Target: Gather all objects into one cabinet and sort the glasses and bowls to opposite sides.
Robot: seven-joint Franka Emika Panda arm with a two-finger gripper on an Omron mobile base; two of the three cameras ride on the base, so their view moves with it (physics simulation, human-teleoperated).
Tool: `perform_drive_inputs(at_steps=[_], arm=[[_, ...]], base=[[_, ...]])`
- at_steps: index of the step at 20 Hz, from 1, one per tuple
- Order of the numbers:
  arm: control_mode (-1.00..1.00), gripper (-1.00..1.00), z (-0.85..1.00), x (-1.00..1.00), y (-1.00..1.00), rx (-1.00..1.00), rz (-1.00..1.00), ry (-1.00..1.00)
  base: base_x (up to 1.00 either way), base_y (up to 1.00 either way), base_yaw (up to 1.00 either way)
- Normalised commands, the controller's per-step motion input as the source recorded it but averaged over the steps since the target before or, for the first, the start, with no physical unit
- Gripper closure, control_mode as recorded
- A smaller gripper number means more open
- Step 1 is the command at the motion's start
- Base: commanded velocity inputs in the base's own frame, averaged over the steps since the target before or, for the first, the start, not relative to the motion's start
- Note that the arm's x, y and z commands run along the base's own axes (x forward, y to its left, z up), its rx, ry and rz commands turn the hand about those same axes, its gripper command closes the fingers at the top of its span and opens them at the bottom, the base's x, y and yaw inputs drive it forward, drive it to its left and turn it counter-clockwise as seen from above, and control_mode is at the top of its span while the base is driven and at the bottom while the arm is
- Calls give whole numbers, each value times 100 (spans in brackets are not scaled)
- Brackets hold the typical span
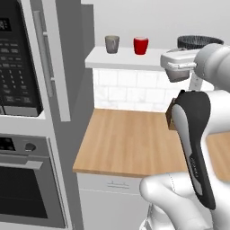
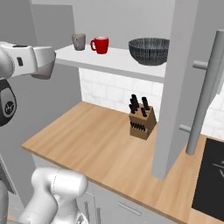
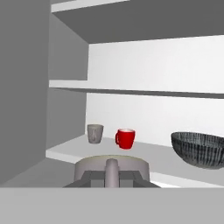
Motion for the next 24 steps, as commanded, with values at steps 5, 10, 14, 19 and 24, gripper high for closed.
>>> perform_drive_inputs(at_steps=[5,10,14,19,24], arm=[[-100,100,-8,81,-1,8,15,-35],[-100,100,-28,100,0,3,19,-49],[-100,100,-9,84,0,-1,1,-40],[-100,100,0,72,0,0,-1,-27],[-100,100,0,62,0,0,-8,-15]], base=[[0,0,0],[0,0,0],[0,0,0],[0,0,0],[0,0,0]])
